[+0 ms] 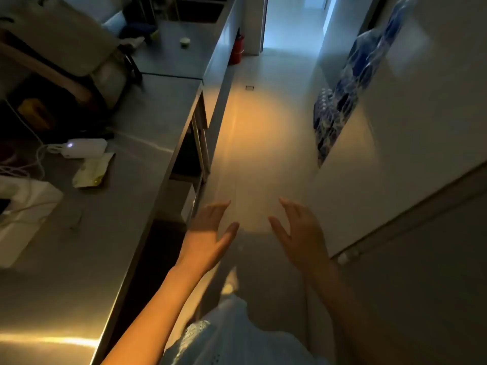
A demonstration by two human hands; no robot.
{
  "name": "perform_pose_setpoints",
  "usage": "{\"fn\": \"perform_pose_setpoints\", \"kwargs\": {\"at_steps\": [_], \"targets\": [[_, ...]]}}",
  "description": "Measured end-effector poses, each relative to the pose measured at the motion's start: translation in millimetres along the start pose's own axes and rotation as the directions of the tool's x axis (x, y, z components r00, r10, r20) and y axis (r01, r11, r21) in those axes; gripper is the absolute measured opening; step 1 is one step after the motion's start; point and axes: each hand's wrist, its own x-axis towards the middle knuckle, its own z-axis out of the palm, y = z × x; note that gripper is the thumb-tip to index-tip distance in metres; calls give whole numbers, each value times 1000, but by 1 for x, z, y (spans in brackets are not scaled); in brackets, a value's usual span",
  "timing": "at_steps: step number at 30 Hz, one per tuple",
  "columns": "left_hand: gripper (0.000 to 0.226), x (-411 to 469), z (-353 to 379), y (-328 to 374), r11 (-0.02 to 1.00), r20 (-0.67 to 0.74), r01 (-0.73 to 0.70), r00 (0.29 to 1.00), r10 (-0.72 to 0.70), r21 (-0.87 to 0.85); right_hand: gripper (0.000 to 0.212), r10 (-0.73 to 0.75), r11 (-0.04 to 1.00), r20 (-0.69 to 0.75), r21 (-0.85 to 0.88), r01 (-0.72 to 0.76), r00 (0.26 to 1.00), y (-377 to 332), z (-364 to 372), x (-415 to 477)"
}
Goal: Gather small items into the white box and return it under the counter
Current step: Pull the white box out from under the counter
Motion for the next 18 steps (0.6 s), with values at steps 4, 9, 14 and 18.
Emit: {"fn": "perform_pose_setpoints", "kwargs": {"at_steps": [4,9,14,18], "targets": [[58,73,-23,-17,990,8,-74,997,74,121,52,16,1000,0,22,-16,1000,-6,0,75],[58,155,-41,-34,989,-33,-82,996,86,126,53,-14,999,-3,49,15,1000,-4,8,164],[60,209,-37,-45,997,-105,15,994,-8,71,57,-109,992,30,68,107,994,9,23,248],[60,249,-18,-50,982,-177,171,972,-156,76,57,-237,970,116,78,229,965,27,47,318]]}}
